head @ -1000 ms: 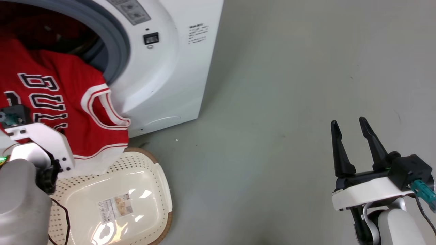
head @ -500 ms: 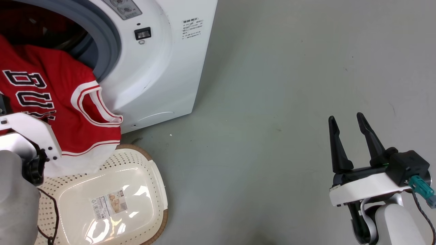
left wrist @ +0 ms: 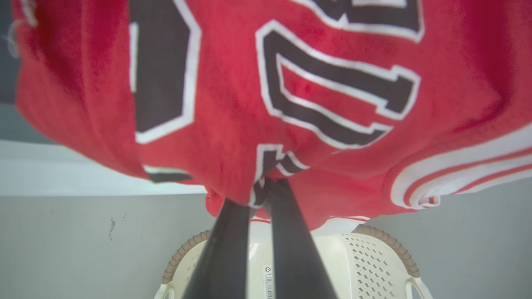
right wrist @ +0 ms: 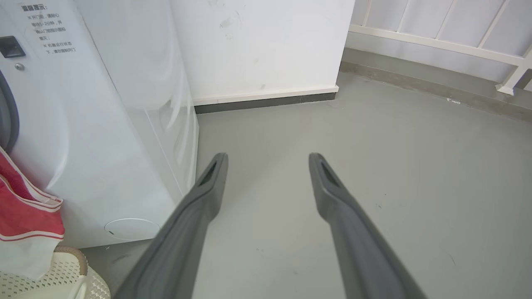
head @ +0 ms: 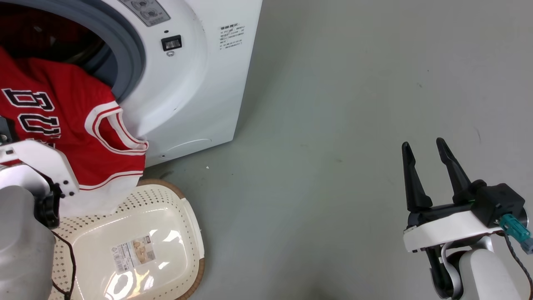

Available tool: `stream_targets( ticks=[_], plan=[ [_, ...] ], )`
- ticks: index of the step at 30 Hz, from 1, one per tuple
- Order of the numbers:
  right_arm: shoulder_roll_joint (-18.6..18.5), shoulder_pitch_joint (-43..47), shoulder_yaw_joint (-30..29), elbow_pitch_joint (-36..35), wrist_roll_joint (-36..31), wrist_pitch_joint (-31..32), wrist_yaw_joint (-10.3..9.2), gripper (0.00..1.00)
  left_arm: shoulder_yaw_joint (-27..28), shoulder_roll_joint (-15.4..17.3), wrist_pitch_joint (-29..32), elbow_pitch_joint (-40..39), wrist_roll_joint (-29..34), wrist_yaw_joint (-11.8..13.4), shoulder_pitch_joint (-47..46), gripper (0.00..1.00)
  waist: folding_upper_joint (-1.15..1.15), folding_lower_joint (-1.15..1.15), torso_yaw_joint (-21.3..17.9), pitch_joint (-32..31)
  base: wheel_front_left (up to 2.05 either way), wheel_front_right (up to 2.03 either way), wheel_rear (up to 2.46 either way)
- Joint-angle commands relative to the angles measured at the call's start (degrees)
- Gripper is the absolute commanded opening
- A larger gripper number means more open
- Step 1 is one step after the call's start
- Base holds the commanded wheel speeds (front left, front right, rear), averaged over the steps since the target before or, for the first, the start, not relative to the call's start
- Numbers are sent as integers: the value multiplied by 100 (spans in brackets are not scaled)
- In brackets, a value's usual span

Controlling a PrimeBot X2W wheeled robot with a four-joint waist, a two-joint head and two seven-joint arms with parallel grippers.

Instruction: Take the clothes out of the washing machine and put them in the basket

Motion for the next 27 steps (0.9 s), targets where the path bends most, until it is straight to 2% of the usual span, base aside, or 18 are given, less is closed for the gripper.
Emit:
stream_targets(
  ticks=[1, 8, 17, 27],
  plan=[
    [0, -24, -15, 7, -37, 12, -4, 100, 1, 10, -136, -73, 29, 15, -23, 0, 0, 0, 22, -60, 0, 0, 0],
    [1, 153, -93, -78, -87, 97, -4, 100, -42, -136, -860, -102, 29, -9, 340, 0, 0, 0, 191, -440, 0, 0, 0],
    [0, 402, -203, -366, -226, 303, -4, 100, -163, -463, -1897, -615, 127, 133, 747, 0, 0, 0, 537, -944, 0, 0, 0],
    [0, 714, -323, -700, -317, 549, -4, 100, -345, -788, -2171, -1847, 193, 347, 1493, 0, 0, 0, 852, -1348, 0, 0, 0]
  ],
)
